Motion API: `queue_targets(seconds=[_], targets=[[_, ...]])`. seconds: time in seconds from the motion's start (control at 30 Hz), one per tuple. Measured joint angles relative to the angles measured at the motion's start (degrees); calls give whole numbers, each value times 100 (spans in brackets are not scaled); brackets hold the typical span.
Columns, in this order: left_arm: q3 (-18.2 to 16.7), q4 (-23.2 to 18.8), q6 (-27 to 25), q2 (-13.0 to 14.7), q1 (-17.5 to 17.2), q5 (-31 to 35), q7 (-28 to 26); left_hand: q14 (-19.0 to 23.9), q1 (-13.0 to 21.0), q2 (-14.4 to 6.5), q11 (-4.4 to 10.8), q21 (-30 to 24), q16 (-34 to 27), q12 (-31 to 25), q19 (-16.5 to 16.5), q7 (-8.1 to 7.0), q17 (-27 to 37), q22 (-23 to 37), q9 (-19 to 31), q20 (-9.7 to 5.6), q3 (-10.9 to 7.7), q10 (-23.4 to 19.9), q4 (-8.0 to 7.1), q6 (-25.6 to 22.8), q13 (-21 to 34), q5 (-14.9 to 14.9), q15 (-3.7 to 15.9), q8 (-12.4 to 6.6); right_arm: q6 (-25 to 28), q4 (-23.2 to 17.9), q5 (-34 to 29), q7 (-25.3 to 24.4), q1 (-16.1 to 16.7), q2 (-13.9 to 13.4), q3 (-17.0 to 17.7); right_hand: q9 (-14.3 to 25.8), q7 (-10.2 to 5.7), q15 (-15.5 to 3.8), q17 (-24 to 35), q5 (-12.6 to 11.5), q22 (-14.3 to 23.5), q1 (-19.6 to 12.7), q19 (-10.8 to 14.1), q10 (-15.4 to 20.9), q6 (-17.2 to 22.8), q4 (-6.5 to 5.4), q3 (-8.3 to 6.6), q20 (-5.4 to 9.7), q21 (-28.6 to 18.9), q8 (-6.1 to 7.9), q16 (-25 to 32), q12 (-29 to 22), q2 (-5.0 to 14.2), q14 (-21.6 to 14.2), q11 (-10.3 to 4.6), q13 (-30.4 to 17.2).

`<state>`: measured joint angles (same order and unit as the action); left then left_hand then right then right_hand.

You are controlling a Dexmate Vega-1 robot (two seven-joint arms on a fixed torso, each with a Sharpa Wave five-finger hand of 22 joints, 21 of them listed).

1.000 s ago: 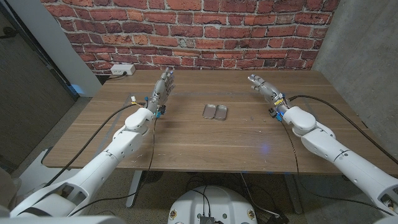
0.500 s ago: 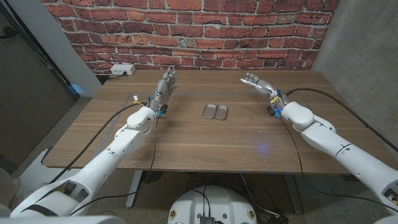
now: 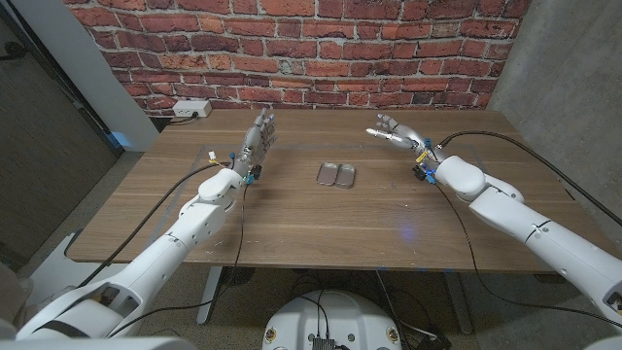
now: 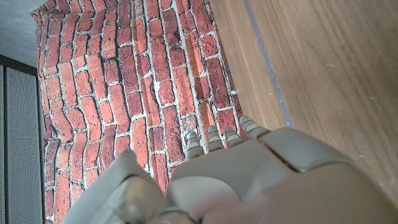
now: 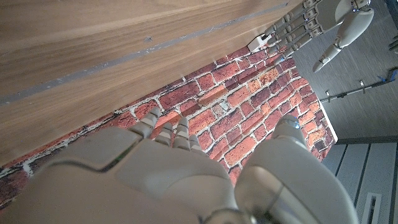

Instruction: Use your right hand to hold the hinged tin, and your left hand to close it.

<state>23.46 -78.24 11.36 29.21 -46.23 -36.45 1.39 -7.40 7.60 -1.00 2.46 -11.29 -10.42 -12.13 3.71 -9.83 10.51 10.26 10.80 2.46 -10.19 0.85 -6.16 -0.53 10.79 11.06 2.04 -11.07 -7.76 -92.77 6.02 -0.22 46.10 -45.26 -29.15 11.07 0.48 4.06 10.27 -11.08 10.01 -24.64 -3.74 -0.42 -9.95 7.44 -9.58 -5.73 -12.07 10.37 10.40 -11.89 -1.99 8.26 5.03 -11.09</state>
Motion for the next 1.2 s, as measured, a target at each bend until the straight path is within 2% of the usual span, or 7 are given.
queue_targets(seconds=[0.6, 0.73, 0.87, 1.2], targets=[[38, 152, 64, -51, 94, -2, 103, 0, 0, 0, 0, 0, 0, 0, 0, 21, 0, 0, -1, 0, 15, 0, 15, -21, 0, 0, 0, 0, 239, -392, -590, -14, -91, -203, -169, 0, 1, 45, -1, 0, -1, -83, -55, -72, 0, 17, -17, -48, 24, 0, 0, 0, 21, 45, 11, -8], [52, 168, 64, -62, 119, 11, 118, 0, 0, 0, 0, 0, 0, 0, 0, 21, 0, 0, -1, 0, 31, 0, -2, -20, 0, 0, 0, 0, 335, -486, -784, 127, -125, -272, -218, -1, -1, 75, -1, 0, -1, -83, -84, -101, 3, 24, -24, -23, 63, 0, 0, 0, 21, 75, 39, -28], [70, 179, 64, -77, 141, 22, 120, 0, 0, 0, 0, 0, 0, 0, 0, 21, 0, 0, -1, 0, 39, 0, -9, -20, 0, 0, 0, 0, 388, -553, -906, 210, -151, -320, -257, -1, -113, 75, -1, 29, -1, -105, -83, -37, -9, 24, -24, -22, 63, 24, 0, 0, 0, 75, -24, -27], [104, 149, 36, -102, 165, 58, 88, 0, 0, 0, 0, 0, 0, 0, 0, -10, 0, 0, -1, 0, 39, 0, -9, -51, 0, 0, 0, 0, 539, -721, -1264, 387, -201, -382, -368, -1, -94, 75, -1, 28, -1, -105, -82, -16, 19, 23, -24, -22, 63, 24, 0, -45, -1, 75, -3, -27]])
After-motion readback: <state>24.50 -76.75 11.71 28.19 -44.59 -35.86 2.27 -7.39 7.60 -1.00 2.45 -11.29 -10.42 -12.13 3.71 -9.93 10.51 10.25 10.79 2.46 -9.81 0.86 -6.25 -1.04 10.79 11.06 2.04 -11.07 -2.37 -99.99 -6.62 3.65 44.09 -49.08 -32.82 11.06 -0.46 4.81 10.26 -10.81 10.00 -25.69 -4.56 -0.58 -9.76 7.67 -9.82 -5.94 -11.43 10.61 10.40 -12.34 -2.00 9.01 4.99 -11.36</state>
